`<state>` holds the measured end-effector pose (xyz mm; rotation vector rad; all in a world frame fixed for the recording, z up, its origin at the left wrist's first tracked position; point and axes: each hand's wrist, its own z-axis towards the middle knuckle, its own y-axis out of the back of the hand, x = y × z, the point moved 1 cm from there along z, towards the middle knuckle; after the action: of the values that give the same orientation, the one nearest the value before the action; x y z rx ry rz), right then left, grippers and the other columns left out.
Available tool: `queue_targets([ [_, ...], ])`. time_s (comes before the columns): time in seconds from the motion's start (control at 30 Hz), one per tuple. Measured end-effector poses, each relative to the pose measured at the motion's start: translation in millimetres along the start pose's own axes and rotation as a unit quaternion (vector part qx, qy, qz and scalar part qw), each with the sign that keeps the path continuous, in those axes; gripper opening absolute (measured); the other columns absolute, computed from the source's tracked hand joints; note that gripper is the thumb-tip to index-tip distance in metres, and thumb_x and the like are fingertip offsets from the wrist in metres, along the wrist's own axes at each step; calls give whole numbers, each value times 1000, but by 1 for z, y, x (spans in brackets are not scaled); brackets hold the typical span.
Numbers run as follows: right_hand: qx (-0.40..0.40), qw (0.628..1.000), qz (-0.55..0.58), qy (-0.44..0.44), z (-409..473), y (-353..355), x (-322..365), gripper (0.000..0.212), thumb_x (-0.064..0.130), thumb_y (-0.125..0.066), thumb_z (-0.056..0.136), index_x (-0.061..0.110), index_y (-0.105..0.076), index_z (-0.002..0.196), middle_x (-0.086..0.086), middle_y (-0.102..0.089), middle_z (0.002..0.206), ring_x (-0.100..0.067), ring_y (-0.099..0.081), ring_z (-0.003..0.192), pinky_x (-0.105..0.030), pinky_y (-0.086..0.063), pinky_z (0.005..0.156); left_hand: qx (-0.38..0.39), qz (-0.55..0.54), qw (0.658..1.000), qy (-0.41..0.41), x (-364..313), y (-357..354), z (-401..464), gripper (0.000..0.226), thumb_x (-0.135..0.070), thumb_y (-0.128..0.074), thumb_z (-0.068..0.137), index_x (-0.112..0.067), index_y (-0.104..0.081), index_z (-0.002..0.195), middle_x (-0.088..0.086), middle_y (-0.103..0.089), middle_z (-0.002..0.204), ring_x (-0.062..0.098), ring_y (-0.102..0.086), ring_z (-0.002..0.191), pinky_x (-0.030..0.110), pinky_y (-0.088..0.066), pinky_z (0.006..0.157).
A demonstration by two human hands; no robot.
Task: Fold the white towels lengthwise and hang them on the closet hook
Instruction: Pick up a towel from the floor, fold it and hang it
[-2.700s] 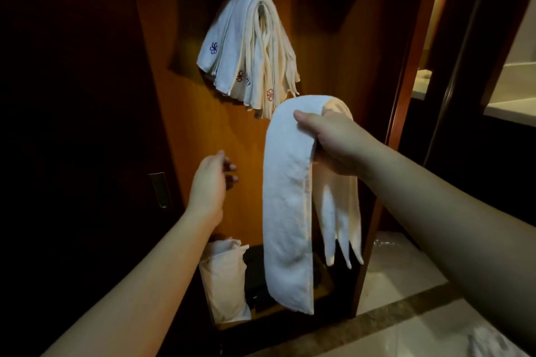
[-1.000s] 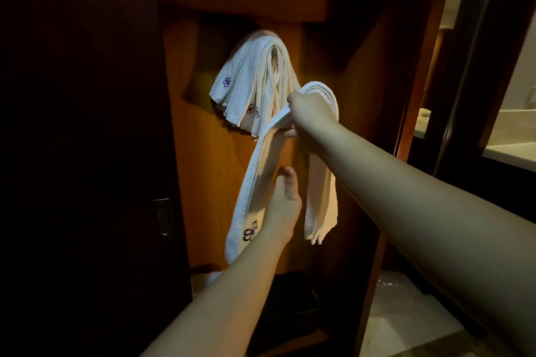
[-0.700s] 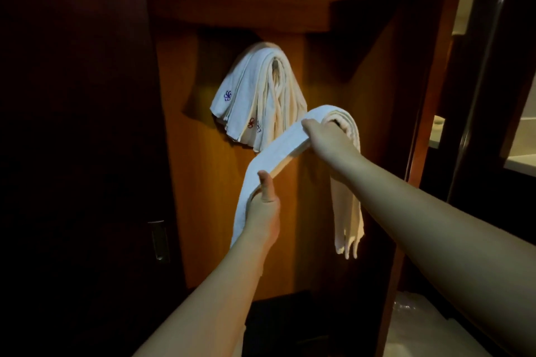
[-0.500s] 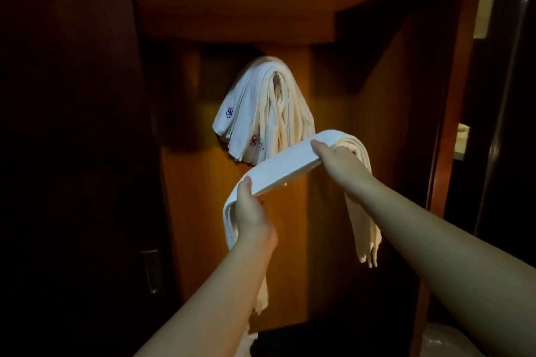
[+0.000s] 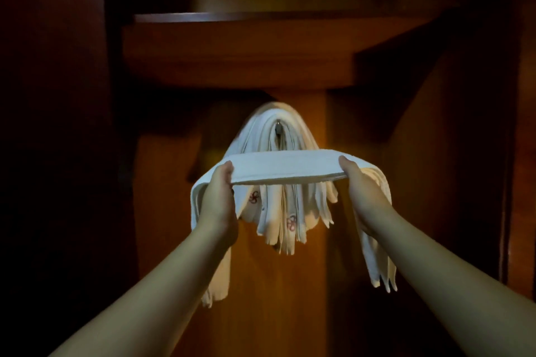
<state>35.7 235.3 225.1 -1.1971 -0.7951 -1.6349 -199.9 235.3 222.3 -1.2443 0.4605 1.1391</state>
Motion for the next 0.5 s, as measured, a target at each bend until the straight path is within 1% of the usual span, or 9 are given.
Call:
queue_targets([
  [0.03, 2, 1000, 2, 13, 10, -1, 8, 39, 63, -48, 94, 29, -45, 112, 16, -46, 90, -1, -43, 82, -37, -31, 89, 23, 18, 1000, -2, -7, -5, 10, 47, -48, -65, 75, -18, -64, 111, 11, -68, 114, 23, -64, 109, 39, -52, 92],
  [0.07, 0, 1000, 3, 27, 21, -3, 19, 38, 62, -48, 95, 30, -44, 115, 14, -48, 90, -4, -45, 83, -37, -31, 90, 47, 31, 998, -2, -14, -9, 22, 53, -49, -65, 74, -16, -64, 115, 12, -70, 114, 24, -66, 109, 41, -53, 93],
  [0.1, 1, 999, 1, 40, 31, -5, 30, 39, 62, -48, 95, 30, -46, 117, 10, -52, 95, -9, -50, 88, -37, -33, 92, 69, 38, 997, -6, -22, -14, 34, 50, -49, -66, 76, -15, -66, 114, 11, -74, 108, 22, -70, 104, 39, -57, 86],
  [0.13, 6, 998, -4, 55, 42, -8, 42, 44, 63, -49, 94, 28, -50, 120, 5, -57, 105, -16, -54, 97, -37, -36, 96, 85, 37, 996, -12, -30, -18, 46, 42, -46, -66, 80, -15, -68, 109, 7, -77, 97, 18, -74, 94, 33, -59, 74],
  [0.2, 7, 997, -25, 72, 62, -15, 64, 63, 67, -48, 90, 18, -60, 128, -5, -63, 125, -25, -59, 115, -43, -40, 109, 101, 28, 994, -25, -44, -29, 71, 24, -38, -63, 88, -16, -69, 96, 1, -77, 76, 10, -74, 73, 19, -55, 52],
  [0.3, 13, 994, -67, 87, 94, -28, 88, 76, 74, -44, 87, 18, -61, 135, -12, -64, 130, -30, -61, 117, -48, -43, 110, 93, 46, 993, -64, -60, -46, 110, 18, -33, -59, 94, -17, -64, 89, -9, -70, 58, -1, -67, 55, 11, -45, 41],
  [0.37, 17, 992, -89, 91, 118, -35, 98, 76, 75, -42, 88, 19, -60, 136, -11, -64, 131, -30, -60, 118, -47, -41, 111, 86, 55, 993, -67, -65, -56, 134, 18, -32, -59, 94, -15, -62, 91, -11, -67, 52, -2, -65, 49, 11, -43, 38],
  [0.43, 17, 992, -93, 89, 140, -41, 106, 78, 75, -44, 88, 17, -58, 138, -12, -61, 136, -31, -58, 122, -46, -39, 113, 91, 66, 992, -52, -65, -65, 157, 21, -36, -59, 94, -15, -62, 91, -8, -68, 52, 1, -66, 49, 13, -45, 39],
  [0.5, 11, 992, -93, 82, 162, -46, 108, 83, 76, -45, 87, 15, -54, 143, -14, -57, 142, -32, -55, 127, -45, -37, 115, 90, 89, 992, -28, -61, -76, 179, 28, -43, -59, 92, -15, -64, 93, -3, -70, 55, 9, -69, 59, 22, -46, 52],
])
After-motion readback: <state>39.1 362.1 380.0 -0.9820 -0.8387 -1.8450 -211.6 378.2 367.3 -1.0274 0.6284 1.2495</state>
